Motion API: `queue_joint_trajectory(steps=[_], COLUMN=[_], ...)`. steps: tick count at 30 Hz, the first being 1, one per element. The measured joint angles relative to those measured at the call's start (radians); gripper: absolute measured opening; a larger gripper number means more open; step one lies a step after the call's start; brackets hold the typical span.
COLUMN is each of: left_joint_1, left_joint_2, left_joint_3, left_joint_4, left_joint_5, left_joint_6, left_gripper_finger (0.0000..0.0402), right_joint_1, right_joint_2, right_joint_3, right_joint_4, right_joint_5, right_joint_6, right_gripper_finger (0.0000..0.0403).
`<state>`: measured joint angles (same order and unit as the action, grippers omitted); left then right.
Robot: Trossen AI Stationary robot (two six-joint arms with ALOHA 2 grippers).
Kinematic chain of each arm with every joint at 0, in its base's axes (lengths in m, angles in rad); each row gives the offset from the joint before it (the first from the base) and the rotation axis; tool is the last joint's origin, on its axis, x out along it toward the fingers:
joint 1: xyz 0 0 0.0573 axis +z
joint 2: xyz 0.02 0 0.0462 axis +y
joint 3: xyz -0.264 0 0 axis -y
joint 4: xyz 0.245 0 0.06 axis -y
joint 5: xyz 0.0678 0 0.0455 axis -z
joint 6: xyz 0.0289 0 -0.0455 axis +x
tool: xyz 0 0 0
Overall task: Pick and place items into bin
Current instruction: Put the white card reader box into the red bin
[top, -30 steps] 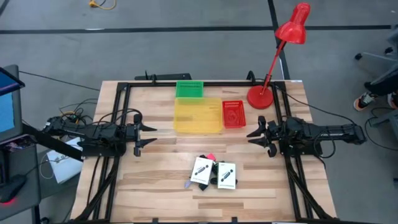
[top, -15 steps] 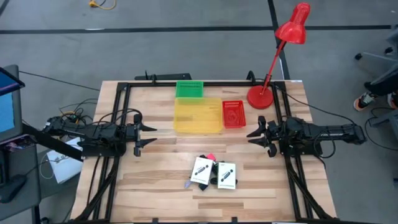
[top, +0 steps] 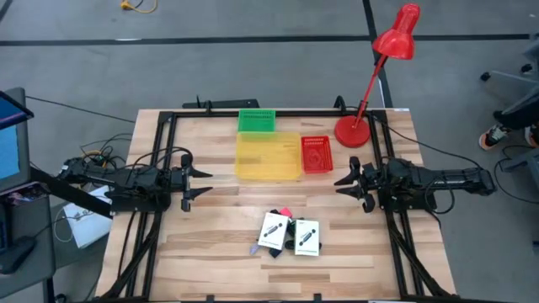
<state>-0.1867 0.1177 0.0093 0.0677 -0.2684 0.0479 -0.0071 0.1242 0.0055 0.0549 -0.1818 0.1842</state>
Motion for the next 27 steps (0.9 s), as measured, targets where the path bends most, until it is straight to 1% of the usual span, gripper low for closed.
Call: queue_joint_trajectory(steps=[2, 6, 7, 9, 12, 15, 16, 18, 20, 22, 25, 27], left_joint_1=[0.0, 0.0, 0.0, 0.0, 0.0, 0.0, 0.0, 0.0, 0.0, 0.0, 0.0, 0.0], left_joint_2=[0.0, 0.0, 0.0, 0.0, 0.0, 0.0, 0.0, 0.0, 0.0, 0.0, 0.0, 0.0], left_joint_3=[0.0, 0.0, 0.0, 0.0, 0.0, 0.0, 0.0, 0.0, 0.0, 0.0, 0.0, 0.0], left_joint_4=[0.0, 0.0, 0.0, 0.0, 0.0, 0.0, 0.0, 0.0, 0.0, 0.0, 0.0, 0.0], left_joint_5=[0.0, 0.0, 0.0, 0.0, 0.0, 0.0, 0.0, 0.0, 0.0, 0.0, 0.0, 0.0], left_joint_6=[-0.003, -0.001, 0.005, 0.006, -0.003, 0.002, 0.004, 0.003, -0.004, -0.002, 0.004, 0.004], left_gripper_finger=[0.0185, 0.0185, 0.0185, 0.0185, 0.0185, 0.0185, 0.0185, 0.0185, 0.0185, 0.0185, 0.0185, 0.0185], right_joint_1=[0.0, -0.002, -0.001, -0.002, -0.002, -0.002, -0.002, -0.002, -0.002, -0.003, -0.007, -0.018], right_joint_2=[0.0, 0.0, 0.0, 0.0, 0.0, -0.001, -0.001, 0.0, 0.0, 0.0, 0.004, 0.026], right_joint_3=[0.0, 0.0, 0.0, 0.001, 0.023, 0.045, 0.046, 0.046, 0.049, 0.056, 0.112, 0.144], right_joint_4=[0.017, 0.117, 0.148, 0.214, 0.228, 0.25, 0.264, 0.298, 0.308, 0.247, 0.002, -0.115], right_joint_5=[0.001, 0.017, 0.042, 0.136, 0.319, 0.448, 0.467, 0.468, 0.468, 0.468, 0.433, 0.391], right_joint_6=[-0.018, -0.137, -0.166, -0.191, -0.194, -0.197, -0.203, -0.192, -0.139, -0.045, 0.143, 0.25], right_gripper_finger=[0.0104, 0.0104, 0.0104, 0.0104, 0.0104, 0.0104, 0.0104, 0.0104, 0.0104, 0.0104, 0.0105, 0.0108])
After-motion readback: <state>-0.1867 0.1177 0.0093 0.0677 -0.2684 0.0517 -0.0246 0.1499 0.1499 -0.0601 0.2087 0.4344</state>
